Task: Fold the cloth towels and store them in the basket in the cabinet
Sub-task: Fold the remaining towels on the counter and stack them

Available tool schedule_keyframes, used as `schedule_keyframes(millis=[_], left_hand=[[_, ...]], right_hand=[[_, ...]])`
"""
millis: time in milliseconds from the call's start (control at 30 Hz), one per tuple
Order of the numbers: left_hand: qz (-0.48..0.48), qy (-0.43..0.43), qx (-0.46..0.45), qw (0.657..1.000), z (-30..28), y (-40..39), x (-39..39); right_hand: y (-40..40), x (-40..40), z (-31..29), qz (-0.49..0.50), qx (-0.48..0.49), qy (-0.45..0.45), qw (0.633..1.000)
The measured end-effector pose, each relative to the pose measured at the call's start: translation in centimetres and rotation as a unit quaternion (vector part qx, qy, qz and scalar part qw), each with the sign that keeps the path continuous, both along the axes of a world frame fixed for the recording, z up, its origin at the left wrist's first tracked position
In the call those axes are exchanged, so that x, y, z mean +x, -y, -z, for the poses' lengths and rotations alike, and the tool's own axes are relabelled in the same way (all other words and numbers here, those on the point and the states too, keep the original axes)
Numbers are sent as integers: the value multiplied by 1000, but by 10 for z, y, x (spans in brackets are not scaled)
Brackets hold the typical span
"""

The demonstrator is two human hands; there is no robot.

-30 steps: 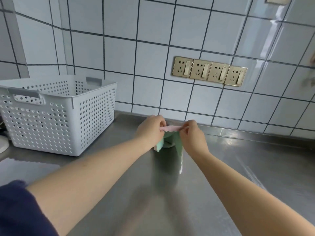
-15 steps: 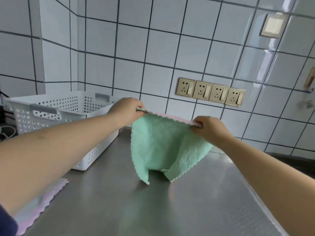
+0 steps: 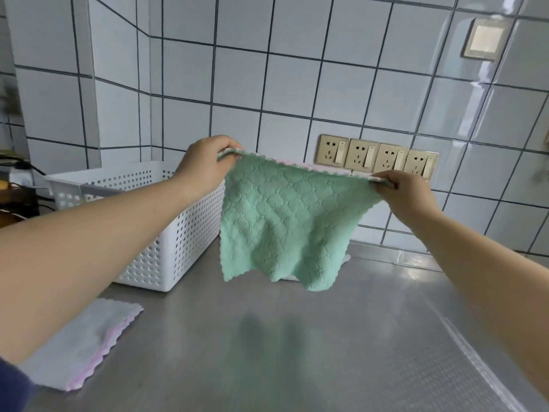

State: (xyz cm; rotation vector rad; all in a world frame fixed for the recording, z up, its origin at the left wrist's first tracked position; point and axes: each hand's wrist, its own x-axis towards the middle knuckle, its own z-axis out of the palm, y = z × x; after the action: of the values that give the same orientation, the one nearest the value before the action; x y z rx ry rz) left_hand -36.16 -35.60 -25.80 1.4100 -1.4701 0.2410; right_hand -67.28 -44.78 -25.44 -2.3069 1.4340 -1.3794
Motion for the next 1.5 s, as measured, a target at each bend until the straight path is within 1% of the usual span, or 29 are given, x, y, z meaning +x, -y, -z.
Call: schedule_keyframes(millis=[100, 167, 200, 233, 333, 433, 500, 567, 667, 733, 867, 933, 1067, 1133, 1233, 1500], left_hand=[[38, -24, 23, 999, 23, -33, -6], [55, -29, 48, 997, 48, -61, -11], [64, -30, 60, 996, 62, -73, -12], [74, -36, 76, 994, 81, -86, -13], [107, -44, 143, 983, 133, -119, -16], [133, -27, 230, 964, 177, -149, -23], [122, -13, 285, 950, 197, -167, -26], [93, 14, 320, 943, 208, -180, -29], [120, 16, 321, 939, 211, -192, -36], [134, 0, 323, 937, 211, -191, -41], [130, -63, 328, 934, 215, -173, -39], [130, -92, 321, 933, 216, -159, -36], [93, -100, 318, 938, 214, -125, -37], [75, -82, 338, 935, 214, -109, -37], [31, -34, 367, 929, 215, -90, -38], [-14, -7, 422, 906, 219, -59, -30]], right_hand=[[-26, -17, 26, -94, 90, 92, 987], [-53, -28, 54, -173, 162, 144, 961], [-65, -33, 68, -195, 191, 165, 948], [-75, -40, 84, -204, 223, 168, 938], [-110, -55, 133, -178, 259, 117, 942], [-143, -67, 175, -154, 338, 101, 923], [-161, -75, 193, -145, 370, 82, 914], [-173, -80, 201, -123, 392, 80, 908], [-181, -88, 203, -110, 411, 49, 904], [-183, -90, 201, -114, 420, 19, 900], [-172, -89, 200, -65, 391, -46, 917], [-164, -85, 199, -48, 377, -34, 924], [-144, -75, 194, -34, 386, -1, 922], [-133, -70, 194, -25, 396, 10, 918], [-118, -64, 194, -12, 399, -17, 917], [-96, -55, 197, 16, 382, -69, 921]])
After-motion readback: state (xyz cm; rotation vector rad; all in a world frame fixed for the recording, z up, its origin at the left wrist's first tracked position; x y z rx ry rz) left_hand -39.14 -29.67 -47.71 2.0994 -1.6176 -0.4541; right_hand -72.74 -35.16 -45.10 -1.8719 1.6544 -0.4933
